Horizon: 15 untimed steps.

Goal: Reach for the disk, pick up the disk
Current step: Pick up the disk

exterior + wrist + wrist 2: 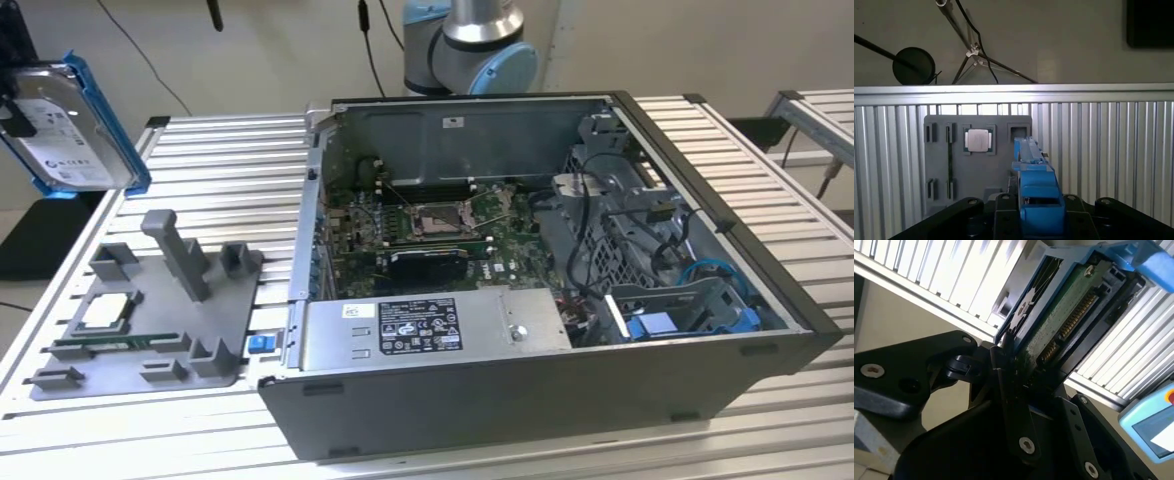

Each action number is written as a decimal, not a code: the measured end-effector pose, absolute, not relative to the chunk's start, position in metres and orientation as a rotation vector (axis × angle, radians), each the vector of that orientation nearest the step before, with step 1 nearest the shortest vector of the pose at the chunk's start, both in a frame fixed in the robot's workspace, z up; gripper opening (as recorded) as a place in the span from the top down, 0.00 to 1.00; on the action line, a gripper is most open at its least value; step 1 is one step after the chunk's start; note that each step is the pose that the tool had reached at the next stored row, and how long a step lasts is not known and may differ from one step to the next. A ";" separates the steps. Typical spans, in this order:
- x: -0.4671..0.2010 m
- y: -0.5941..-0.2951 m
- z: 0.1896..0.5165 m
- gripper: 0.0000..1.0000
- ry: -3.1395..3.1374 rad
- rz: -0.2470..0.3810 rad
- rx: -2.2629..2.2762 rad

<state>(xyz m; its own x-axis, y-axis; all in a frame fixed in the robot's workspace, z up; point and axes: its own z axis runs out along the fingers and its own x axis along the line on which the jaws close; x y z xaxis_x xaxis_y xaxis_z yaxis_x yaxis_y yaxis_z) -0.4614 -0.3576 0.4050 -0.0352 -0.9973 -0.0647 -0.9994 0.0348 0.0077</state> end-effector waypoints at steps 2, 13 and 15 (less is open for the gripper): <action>-0.461 -0.358 0.406 1.00 2.230 0.079 -2.153; -0.461 -0.358 0.422 1.00 2.230 0.078 -2.153; -0.461 -0.358 0.425 1.00 2.230 0.078 -2.153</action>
<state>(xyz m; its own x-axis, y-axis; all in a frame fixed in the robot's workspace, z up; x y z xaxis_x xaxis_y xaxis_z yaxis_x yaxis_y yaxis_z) -0.4615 -0.3576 0.4254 -0.0353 -0.9973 -0.0646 -0.9994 0.0348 0.0078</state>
